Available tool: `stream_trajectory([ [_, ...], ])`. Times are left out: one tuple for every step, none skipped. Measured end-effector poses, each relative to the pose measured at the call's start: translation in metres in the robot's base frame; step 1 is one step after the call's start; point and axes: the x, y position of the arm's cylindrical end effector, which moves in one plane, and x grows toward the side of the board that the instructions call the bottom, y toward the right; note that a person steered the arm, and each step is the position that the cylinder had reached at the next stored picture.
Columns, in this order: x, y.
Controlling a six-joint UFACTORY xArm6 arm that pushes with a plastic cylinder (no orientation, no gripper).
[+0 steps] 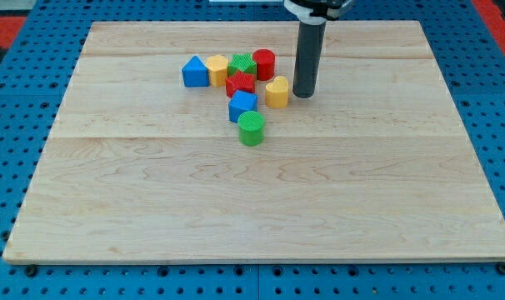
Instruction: Push yellow heart towards left
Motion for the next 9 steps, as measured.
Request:
stream_trajectory([
  [0.0, -0.009],
  [0.0, -0.031],
  [0.0, -0.048],
  [0.0, -0.055],
  [0.0, -0.059],
  [0.0, -0.068],
  [0.0, -0.079],
  [0.0, -0.08],
  [0.0, -0.087],
])
